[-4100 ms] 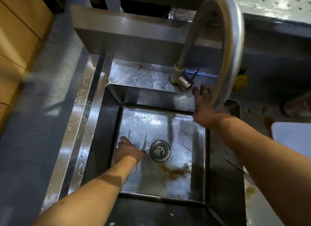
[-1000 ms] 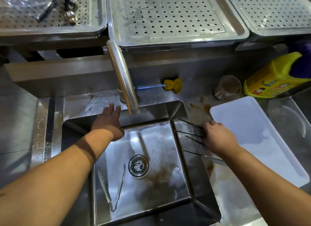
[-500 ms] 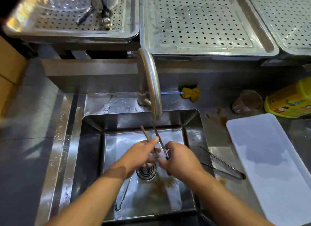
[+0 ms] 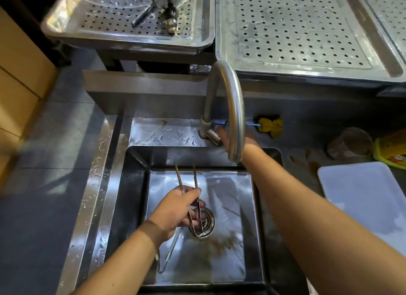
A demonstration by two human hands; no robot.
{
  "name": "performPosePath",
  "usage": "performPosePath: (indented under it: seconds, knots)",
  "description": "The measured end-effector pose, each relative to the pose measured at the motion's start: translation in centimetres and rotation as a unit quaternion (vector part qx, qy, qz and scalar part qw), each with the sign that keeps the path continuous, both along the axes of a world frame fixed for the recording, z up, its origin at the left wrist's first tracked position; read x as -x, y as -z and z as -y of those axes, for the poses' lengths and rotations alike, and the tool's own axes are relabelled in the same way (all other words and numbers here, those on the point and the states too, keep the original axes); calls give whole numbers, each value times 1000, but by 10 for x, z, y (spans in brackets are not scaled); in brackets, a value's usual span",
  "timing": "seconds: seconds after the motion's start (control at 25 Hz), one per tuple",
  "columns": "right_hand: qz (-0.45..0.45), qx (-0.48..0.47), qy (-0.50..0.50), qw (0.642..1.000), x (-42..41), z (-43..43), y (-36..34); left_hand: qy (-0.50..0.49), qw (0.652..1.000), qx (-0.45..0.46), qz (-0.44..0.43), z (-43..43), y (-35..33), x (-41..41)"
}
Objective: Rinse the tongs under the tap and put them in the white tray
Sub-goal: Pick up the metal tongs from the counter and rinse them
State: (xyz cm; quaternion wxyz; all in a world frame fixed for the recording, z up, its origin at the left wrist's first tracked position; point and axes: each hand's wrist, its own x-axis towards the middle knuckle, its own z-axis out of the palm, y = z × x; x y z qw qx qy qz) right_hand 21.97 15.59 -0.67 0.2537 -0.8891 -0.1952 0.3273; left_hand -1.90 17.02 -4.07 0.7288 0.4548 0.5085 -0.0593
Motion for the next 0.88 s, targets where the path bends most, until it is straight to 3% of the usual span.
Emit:
performPosePath:
  seconds: [0.28, 0.48, 0.6, 0.72, 0.88]
  knots:
    - [13, -54, 62, 997, 3, -13, 27, 8, 1000, 14, 19, 3, 1, 7]
    - [-31, -79, 73, 994, 11, -2, 29, 28, 999, 6, 13, -1, 6, 9]
    - [-163, -80, 194, 964, 49, 23, 26, 61, 998, -28, 4, -2, 6, 5]
    - [-262, -62, 79, 960, 109, 58, 41, 120, 989, -86, -27, -2, 7, -2]
    - [-305, -101, 196, 927, 121, 78, 55, 195, 979, -60, 2, 2, 0, -8]
